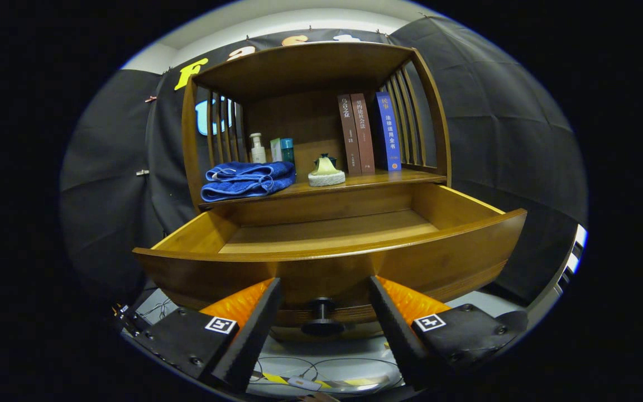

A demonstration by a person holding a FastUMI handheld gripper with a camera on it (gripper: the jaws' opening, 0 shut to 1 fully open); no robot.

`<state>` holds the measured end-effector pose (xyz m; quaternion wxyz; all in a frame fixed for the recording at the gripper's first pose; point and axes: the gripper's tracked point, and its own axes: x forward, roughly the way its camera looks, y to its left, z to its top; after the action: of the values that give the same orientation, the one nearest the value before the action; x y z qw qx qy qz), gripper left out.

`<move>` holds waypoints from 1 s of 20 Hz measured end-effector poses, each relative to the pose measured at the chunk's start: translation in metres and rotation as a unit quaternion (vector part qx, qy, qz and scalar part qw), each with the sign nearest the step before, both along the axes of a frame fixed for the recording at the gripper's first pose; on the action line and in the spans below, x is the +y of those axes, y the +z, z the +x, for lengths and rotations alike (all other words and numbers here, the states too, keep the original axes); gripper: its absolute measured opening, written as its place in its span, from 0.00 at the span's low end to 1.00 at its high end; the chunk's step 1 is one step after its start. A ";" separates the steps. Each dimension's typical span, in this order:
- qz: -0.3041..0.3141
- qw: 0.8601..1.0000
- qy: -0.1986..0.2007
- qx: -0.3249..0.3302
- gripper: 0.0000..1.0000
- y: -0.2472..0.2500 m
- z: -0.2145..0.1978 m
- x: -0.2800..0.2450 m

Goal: Pull open the drawer, take out the items inside it, and place them on the countertop above the cabinet.

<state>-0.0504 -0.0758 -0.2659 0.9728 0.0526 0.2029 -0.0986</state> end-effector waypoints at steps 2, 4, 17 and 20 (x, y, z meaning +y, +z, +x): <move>-0.003 1.000 0.001 -0.001 1.00 0.001 0.000 0.000; -0.001 1.000 0.001 -0.006 1.00 0.003 0.003 -0.002; -0.009 1.000 -0.003 -0.005 1.00 -0.004 0.115 -0.020; -0.010 1.000 -0.002 -0.007 1.00 -0.008 0.137 -0.024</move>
<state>0.0870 -0.0995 -0.2738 0.9745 0.0441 0.1946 -0.1026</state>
